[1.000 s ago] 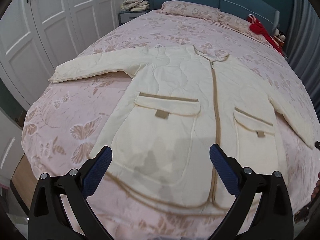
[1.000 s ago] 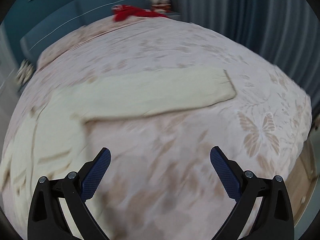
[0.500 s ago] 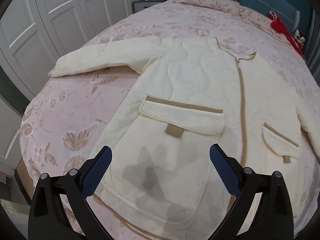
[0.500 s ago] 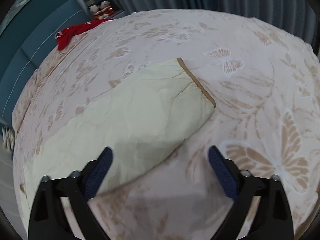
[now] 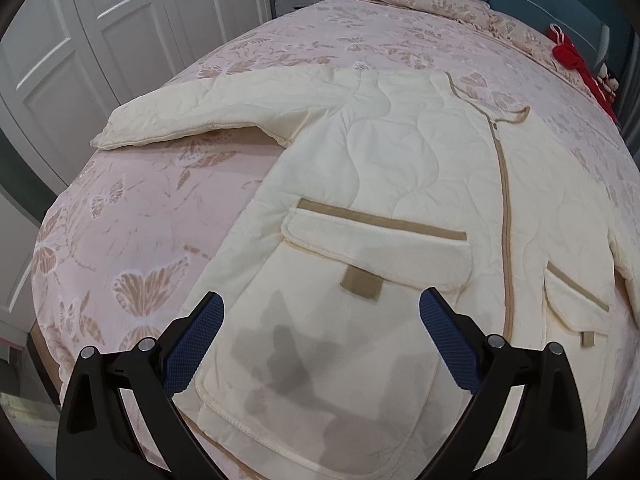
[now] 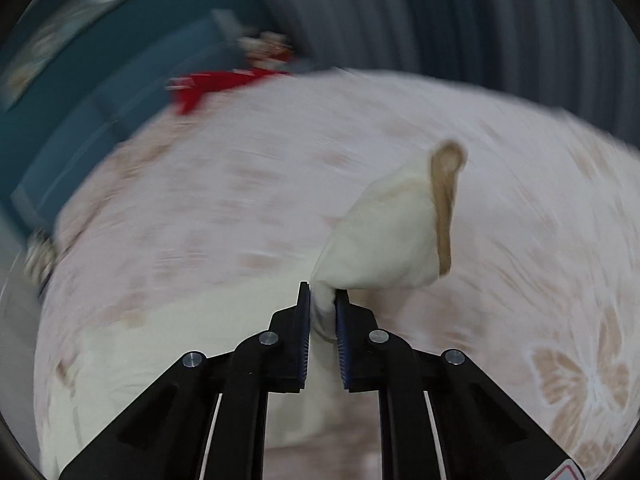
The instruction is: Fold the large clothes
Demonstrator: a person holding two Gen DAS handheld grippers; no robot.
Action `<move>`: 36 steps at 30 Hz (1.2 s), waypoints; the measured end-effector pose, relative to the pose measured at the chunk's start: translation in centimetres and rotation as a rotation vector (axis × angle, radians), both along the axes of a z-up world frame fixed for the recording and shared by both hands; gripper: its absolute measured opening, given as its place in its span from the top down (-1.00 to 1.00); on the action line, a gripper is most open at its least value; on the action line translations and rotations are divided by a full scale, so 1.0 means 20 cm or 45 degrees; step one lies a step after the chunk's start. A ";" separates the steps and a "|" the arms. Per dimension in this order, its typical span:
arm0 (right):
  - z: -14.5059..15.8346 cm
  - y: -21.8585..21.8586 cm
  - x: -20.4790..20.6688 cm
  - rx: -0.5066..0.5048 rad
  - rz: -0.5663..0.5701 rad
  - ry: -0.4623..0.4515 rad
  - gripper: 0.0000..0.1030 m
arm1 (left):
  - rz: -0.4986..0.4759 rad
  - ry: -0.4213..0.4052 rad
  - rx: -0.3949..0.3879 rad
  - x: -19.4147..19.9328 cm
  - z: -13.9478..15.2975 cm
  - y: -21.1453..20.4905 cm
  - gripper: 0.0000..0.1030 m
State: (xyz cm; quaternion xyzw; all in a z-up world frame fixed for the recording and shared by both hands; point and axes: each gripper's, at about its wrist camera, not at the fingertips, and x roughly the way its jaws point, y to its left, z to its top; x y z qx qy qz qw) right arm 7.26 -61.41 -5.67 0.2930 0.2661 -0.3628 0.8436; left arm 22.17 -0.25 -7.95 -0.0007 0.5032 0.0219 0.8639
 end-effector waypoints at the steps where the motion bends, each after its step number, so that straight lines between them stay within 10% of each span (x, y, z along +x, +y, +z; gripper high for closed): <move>1: 0.06 0.08 0.06 -0.037 0.067 -0.015 0.78 | 0.009 0.000 -0.008 0.00 0.00 0.01 -0.87; 9: 0.39 1.06 0.66 -0.167 0.785 -0.089 0.78 | 0.066 -0.013 -0.065 0.00 0.02 0.14 -0.87; 18: 0.10 1.94 1.07 -0.033 1.243 0.069 0.76 | 0.121 -0.031 -0.101 0.11 0.02 0.29 -0.87; 21: -0.09 2.16 1.15 -0.003 1.355 0.237 0.49 | 0.110 -0.037 -0.145 0.18 0.03 0.27 -0.87; 26: -0.08 2.21 0.95 -0.015 1.329 0.189 -0.21 | 0.058 -0.003 -0.366 0.32 0.02 0.19 -0.90; 36: -0.22 1.35 0.46 0.274 0.723 0.161 -0.24 | 0.034 0.293 -0.727 0.53 -0.29 -0.13 -0.73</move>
